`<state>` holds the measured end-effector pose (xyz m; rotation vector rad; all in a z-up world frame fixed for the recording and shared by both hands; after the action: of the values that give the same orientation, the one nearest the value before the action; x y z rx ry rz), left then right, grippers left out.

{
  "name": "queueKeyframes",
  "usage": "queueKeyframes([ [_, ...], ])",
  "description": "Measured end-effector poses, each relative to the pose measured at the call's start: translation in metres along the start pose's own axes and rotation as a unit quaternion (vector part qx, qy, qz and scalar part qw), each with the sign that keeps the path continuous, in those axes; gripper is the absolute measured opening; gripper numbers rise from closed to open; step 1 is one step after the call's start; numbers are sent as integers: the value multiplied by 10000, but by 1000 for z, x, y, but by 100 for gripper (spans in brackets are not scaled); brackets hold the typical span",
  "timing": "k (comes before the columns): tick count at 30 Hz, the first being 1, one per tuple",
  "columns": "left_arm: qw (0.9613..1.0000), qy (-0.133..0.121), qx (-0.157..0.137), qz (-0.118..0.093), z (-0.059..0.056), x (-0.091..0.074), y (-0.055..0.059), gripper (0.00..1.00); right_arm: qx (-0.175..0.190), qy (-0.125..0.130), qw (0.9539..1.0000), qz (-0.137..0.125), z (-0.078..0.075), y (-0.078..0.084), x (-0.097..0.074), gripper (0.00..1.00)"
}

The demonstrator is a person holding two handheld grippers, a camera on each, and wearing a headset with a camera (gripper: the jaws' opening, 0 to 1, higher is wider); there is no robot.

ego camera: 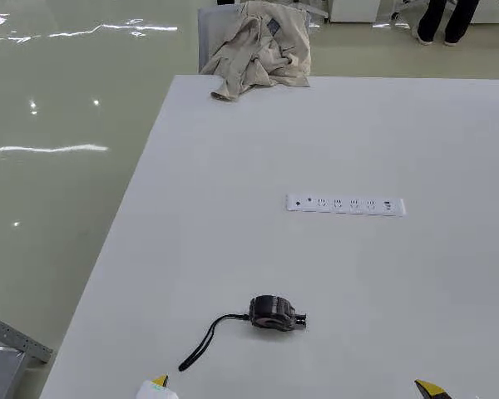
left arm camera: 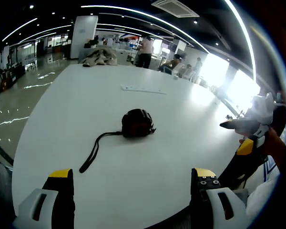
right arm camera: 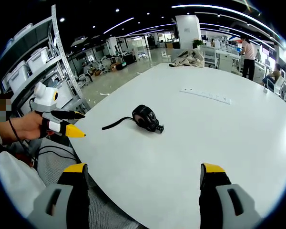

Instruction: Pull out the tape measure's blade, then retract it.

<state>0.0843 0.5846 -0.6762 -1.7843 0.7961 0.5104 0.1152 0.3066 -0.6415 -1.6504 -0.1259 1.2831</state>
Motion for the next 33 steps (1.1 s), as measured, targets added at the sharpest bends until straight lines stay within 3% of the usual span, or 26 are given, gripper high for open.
queueKeyframes([
  [13, 10000, -28, -36, -54, -2, -1, -6, 100, 92, -19, 10000, -5, -1, 1, 2, 100],
  [33, 9998, -86, -135, -68, 0, -5, 0, 100, 112, 52, 9999, 69, -4, 7, -2, 100],
])
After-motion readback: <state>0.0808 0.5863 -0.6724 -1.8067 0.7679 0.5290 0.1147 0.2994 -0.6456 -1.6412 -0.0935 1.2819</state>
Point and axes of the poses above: the centre of the closed fingertips' face, and the gripper's own axes: x roughly forward along the fingers, z roughly to its left, y roughly out of its underside, the point moved 5 cm from there along -x, roughly backward along the fingers, and after that the axes turned 10 degrees about -x, right-handed, at the moved point
